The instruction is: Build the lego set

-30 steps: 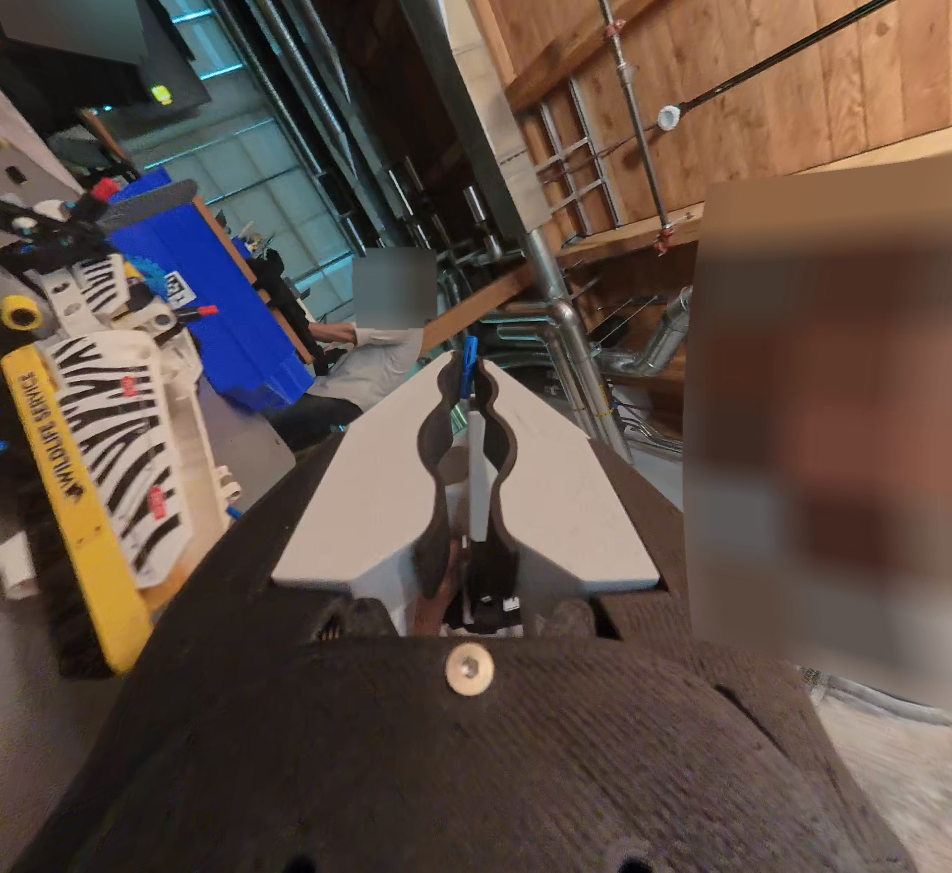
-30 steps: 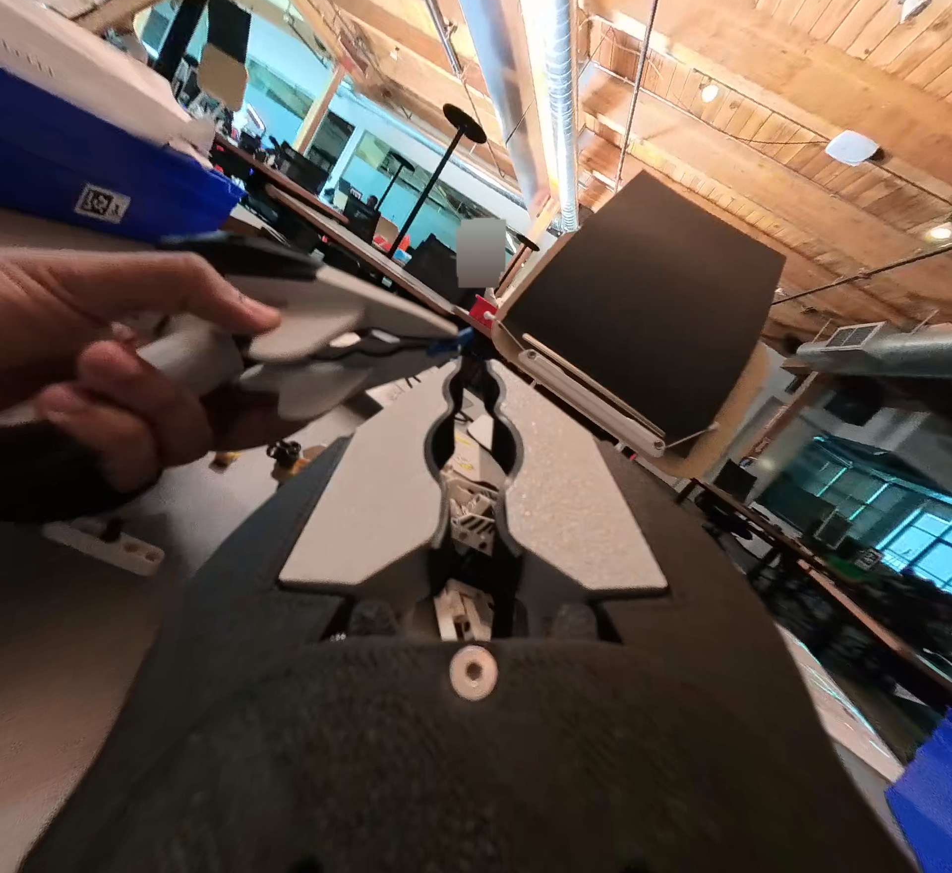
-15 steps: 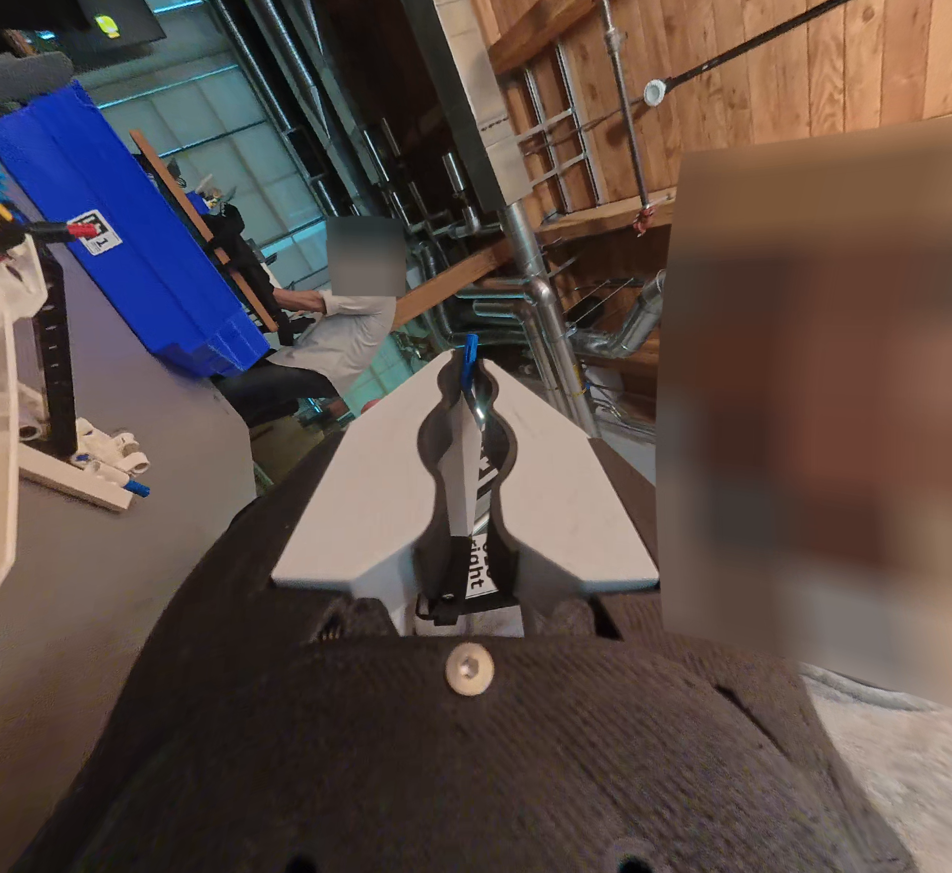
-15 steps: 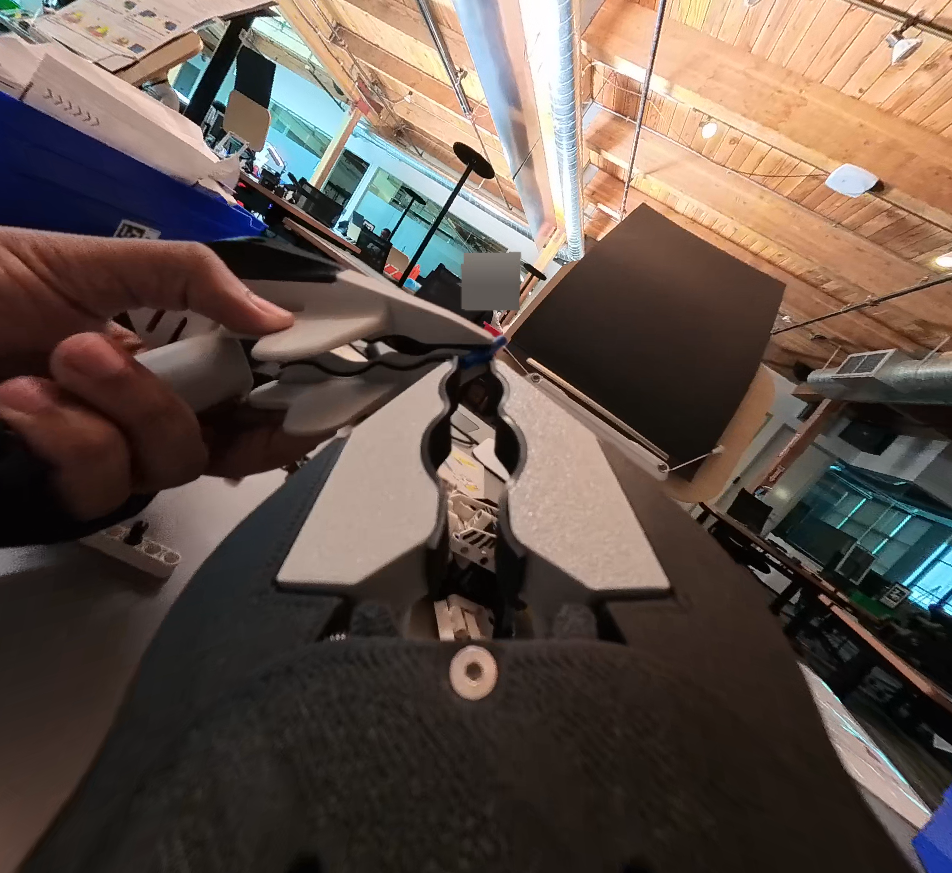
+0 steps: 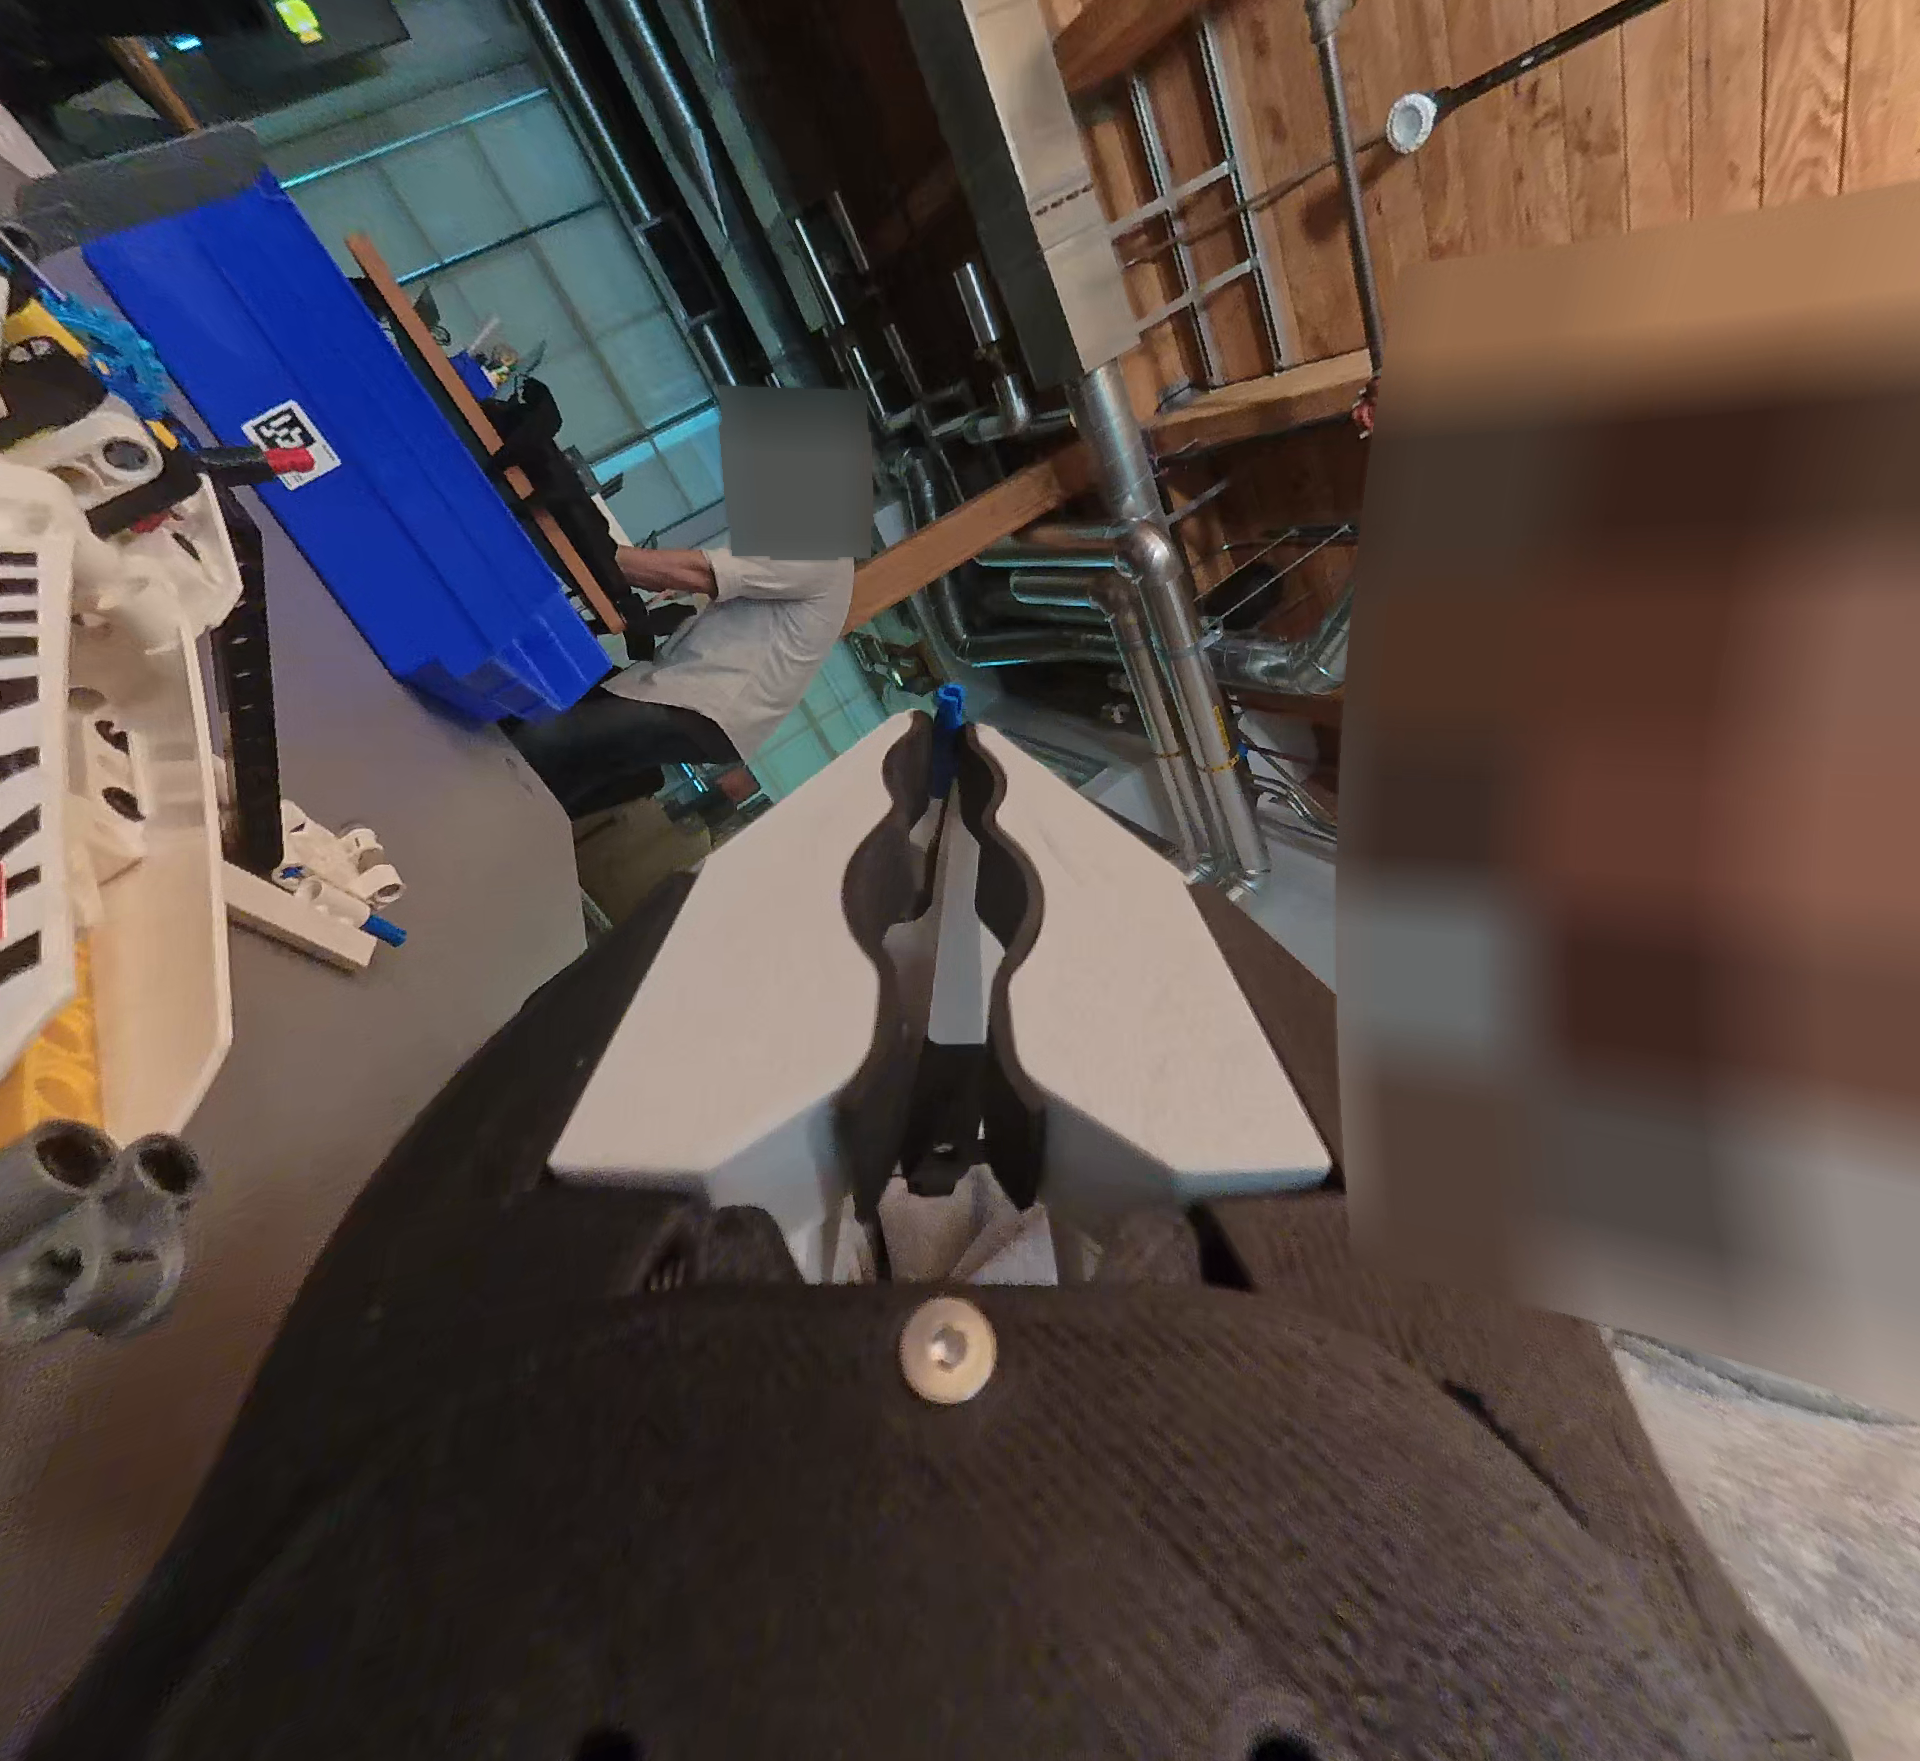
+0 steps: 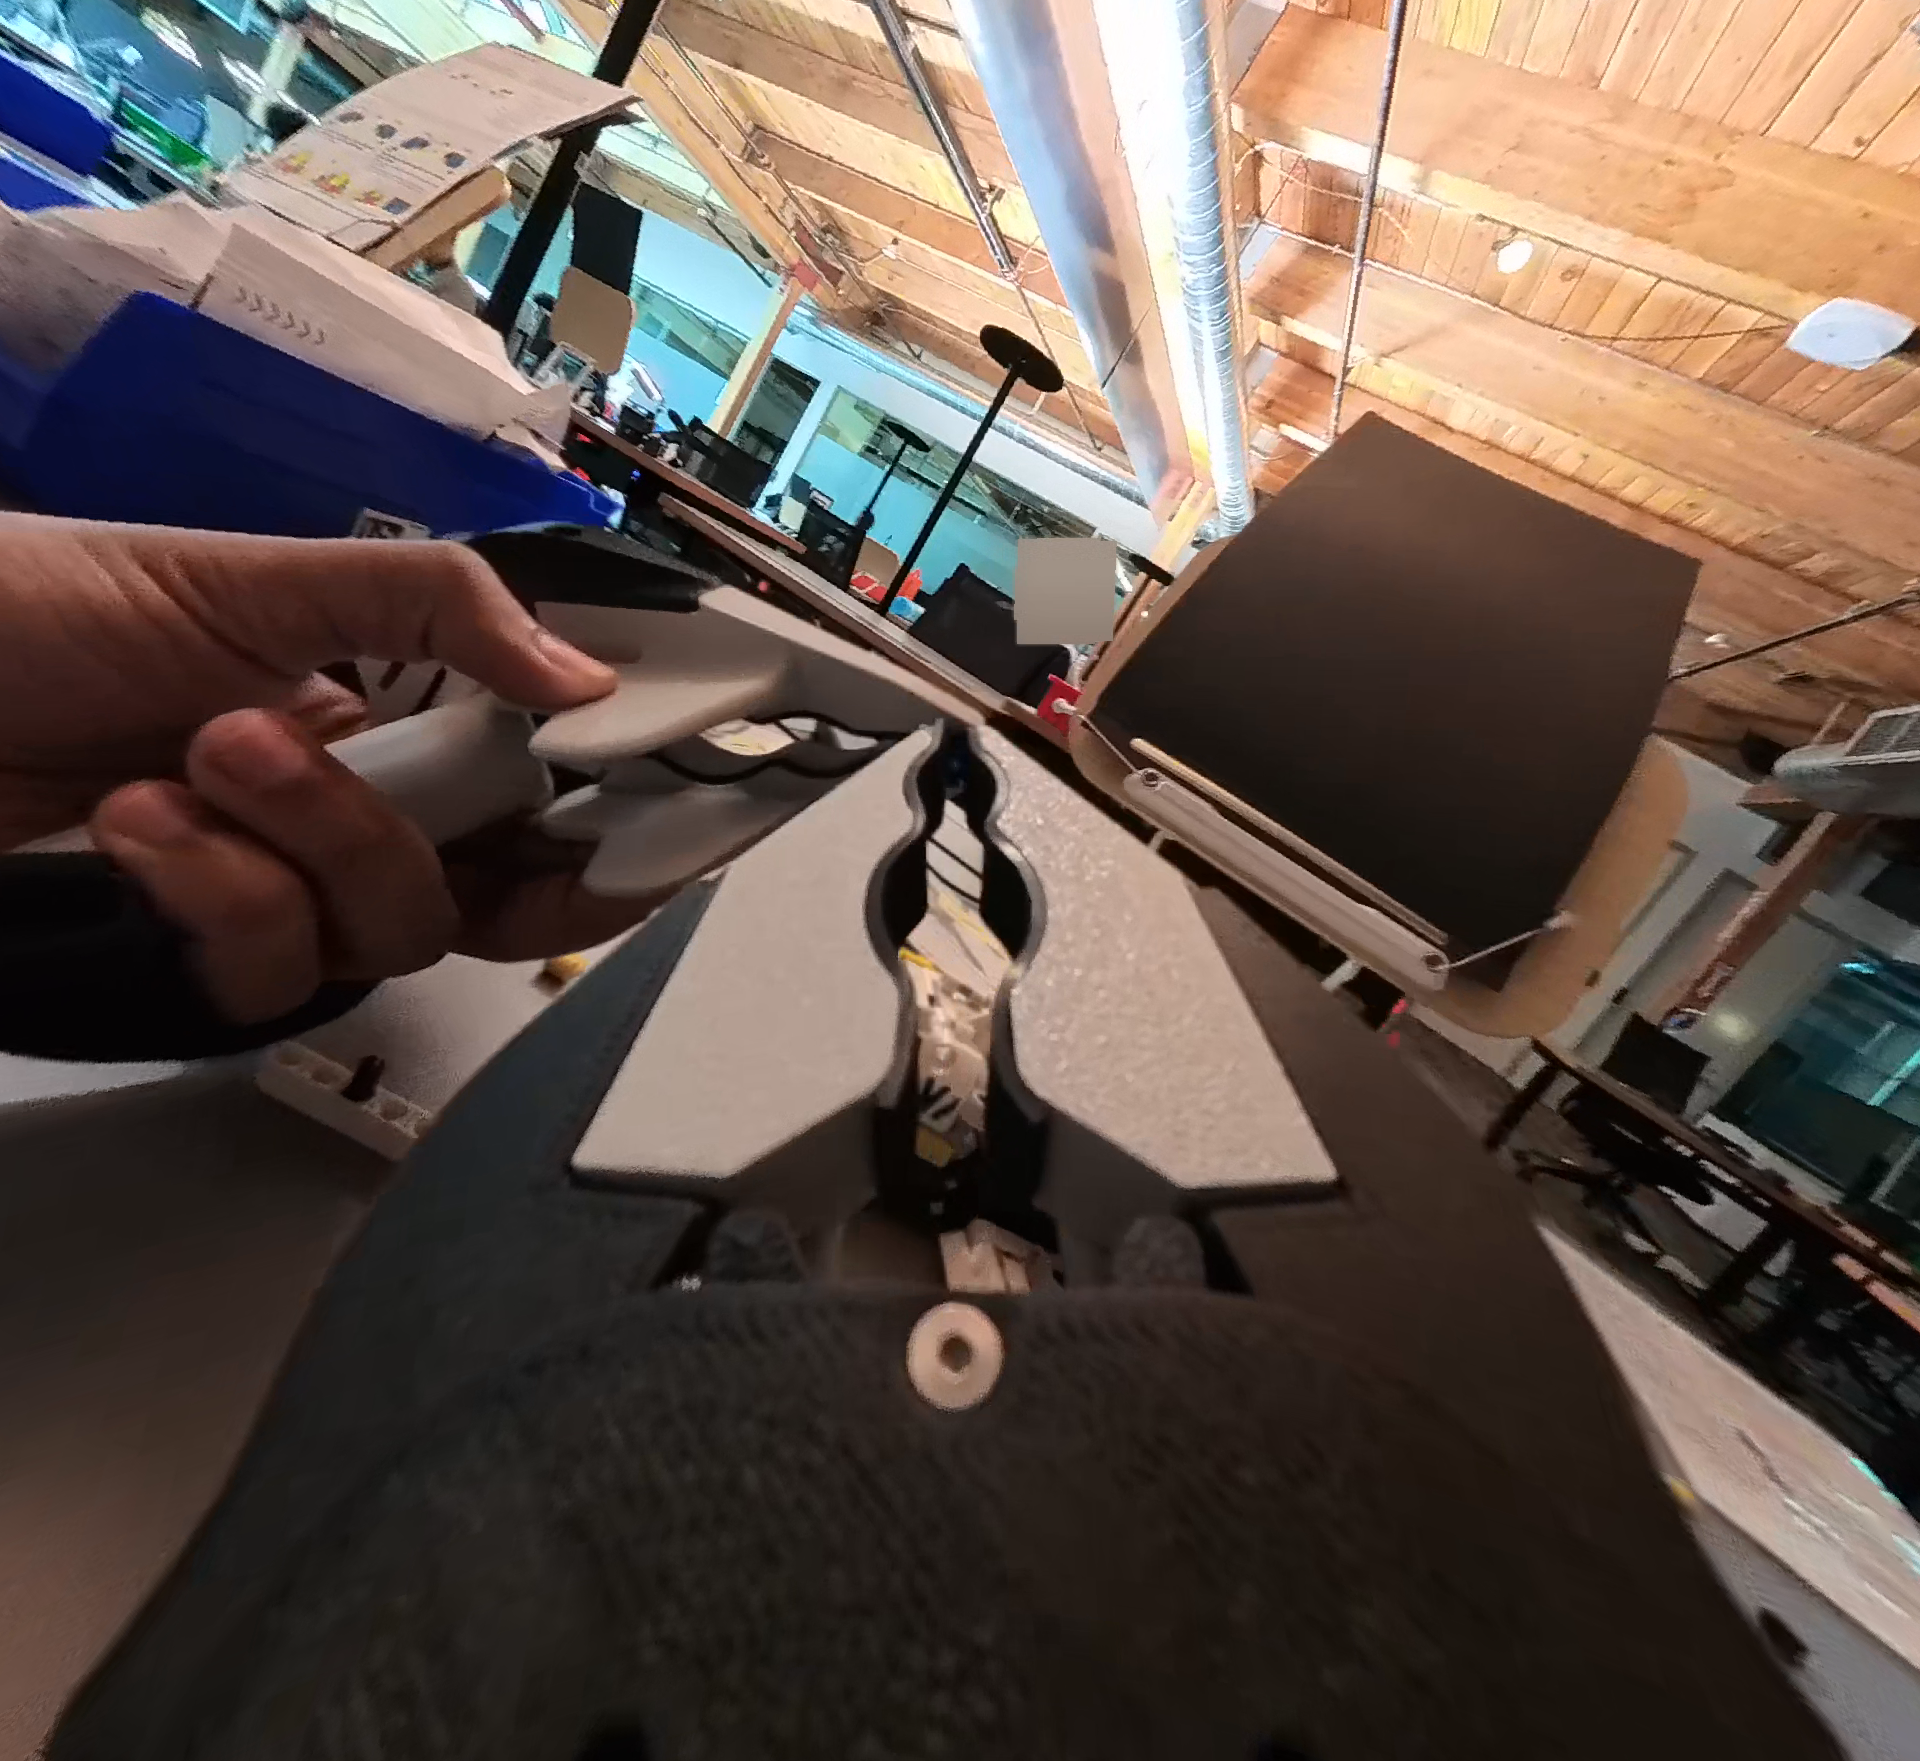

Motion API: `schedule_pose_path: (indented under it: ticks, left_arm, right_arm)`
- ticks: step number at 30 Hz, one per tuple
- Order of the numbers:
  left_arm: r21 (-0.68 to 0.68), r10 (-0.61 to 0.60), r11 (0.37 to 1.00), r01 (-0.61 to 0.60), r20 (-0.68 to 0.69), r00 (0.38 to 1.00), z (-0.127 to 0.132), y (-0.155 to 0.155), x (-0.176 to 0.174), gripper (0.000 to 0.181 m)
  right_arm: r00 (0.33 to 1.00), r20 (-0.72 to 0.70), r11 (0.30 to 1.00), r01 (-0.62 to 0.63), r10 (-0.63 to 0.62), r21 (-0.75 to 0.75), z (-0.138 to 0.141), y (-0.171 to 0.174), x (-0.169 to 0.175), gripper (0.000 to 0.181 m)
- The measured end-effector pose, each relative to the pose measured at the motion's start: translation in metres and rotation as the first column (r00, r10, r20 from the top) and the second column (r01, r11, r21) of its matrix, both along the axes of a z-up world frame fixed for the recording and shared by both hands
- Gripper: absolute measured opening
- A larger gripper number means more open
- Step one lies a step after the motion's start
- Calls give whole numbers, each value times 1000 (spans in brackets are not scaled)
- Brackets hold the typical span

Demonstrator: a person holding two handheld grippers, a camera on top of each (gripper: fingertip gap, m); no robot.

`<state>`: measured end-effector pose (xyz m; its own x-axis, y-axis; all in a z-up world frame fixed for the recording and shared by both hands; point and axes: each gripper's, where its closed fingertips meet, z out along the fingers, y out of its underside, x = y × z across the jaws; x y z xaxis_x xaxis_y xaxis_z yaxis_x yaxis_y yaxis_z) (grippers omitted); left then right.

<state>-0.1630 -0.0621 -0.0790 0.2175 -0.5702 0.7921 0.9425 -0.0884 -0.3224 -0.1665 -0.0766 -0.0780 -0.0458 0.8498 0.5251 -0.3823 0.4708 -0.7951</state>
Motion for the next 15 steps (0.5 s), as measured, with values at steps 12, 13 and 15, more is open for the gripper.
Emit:
schedule_pose_path:
  ticks: [12,13,15]
  left_arm:
    - [-10,-27,1000,26,-18,999,-3,-1,-3,2]
    - [-14,-24,1000,23,-29,999,-2,-2,-3,2]
    - [-17,-13,1000,12,-34,999,-2,-2,-5,0]
  right_arm:
    - [984,105,986,-135,145,-95,-7,-6,-1,0]
    - [982,107,984,-143,155,-109,-7,-6,-1,0]
    - [985,88,983,-137,148,-125,-4,-2,1,0]
